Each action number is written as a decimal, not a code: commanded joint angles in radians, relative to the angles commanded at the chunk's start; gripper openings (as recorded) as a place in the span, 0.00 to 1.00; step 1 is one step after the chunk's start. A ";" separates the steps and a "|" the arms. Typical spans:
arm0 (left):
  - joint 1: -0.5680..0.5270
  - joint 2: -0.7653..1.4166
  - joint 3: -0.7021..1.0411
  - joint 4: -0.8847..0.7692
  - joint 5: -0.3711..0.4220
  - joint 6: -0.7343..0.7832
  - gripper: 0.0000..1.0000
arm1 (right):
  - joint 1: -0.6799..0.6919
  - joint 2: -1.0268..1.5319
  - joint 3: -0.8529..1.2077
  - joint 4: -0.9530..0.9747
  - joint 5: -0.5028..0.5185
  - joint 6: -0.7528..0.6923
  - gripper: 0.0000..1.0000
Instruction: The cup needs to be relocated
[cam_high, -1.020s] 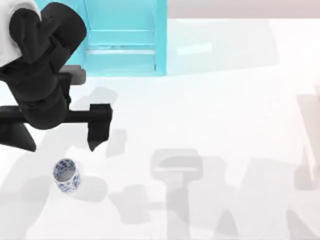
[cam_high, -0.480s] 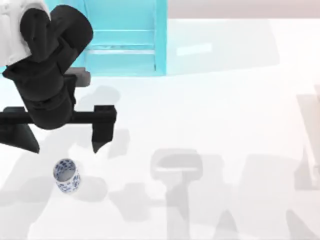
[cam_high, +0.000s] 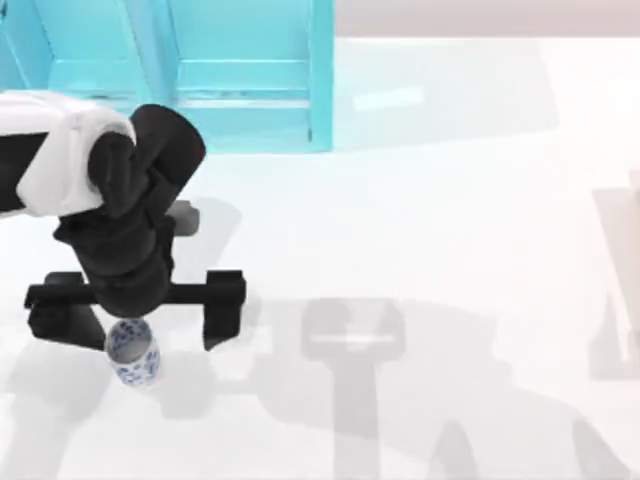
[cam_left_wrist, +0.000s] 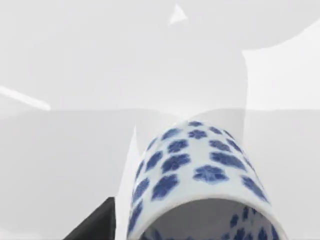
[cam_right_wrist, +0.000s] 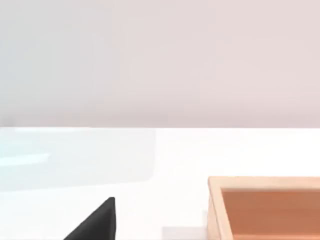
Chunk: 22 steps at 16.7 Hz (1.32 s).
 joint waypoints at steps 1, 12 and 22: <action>0.000 0.009 -0.020 0.026 0.000 0.000 1.00 | 0.000 0.000 0.000 0.000 0.000 0.000 1.00; 0.000 0.016 -0.037 0.045 0.000 0.000 0.55 | 0.000 0.000 0.000 0.000 0.000 0.000 1.00; 0.000 0.016 -0.037 0.045 0.000 0.000 0.00 | 0.000 0.000 0.000 0.000 0.000 0.000 1.00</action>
